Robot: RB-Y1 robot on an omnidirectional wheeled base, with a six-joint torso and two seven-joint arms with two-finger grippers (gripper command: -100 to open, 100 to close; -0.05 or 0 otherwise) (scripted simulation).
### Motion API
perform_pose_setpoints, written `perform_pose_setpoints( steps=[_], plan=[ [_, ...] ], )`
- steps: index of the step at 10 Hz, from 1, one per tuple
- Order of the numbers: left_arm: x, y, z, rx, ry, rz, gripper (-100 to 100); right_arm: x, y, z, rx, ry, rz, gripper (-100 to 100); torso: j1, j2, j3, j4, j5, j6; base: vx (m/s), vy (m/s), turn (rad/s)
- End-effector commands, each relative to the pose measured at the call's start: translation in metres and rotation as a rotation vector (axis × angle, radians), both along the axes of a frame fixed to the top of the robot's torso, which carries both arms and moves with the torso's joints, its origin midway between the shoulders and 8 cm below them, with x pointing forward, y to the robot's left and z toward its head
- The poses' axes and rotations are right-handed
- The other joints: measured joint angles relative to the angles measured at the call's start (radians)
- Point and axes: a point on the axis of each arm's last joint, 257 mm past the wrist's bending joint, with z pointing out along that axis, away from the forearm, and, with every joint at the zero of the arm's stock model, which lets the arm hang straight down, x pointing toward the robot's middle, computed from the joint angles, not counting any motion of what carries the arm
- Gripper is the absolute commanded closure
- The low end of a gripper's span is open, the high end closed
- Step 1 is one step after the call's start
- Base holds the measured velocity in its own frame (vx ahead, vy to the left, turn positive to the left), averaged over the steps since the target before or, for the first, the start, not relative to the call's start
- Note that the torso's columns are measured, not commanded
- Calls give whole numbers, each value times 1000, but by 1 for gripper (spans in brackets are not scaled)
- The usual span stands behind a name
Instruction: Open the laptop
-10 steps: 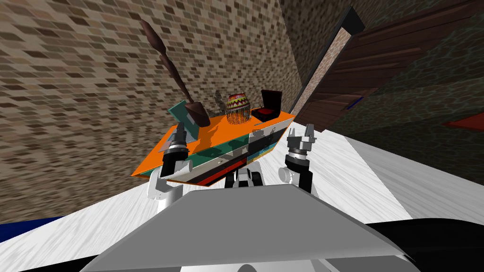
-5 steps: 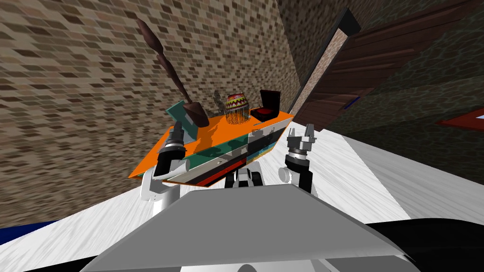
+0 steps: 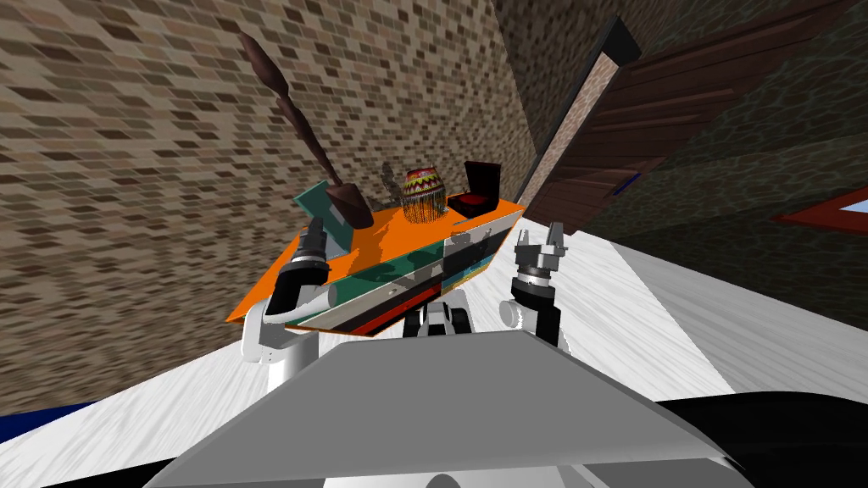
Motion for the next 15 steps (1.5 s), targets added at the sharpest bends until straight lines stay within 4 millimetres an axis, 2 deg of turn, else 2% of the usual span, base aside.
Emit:
perform_pose_setpoints(
  steps=[1,15],
  plan=[
    [0,6,-2,-11,30,17,-100,0,0,0,0,0,0,0,0,0,0,0,0,0,-3,0,-30],
    [-8,42,-17,-50,225,122,-100,0,0,0,0,0,0,0,5,-7,-4,-4,4,1,1,-6,-23]
  ],
)
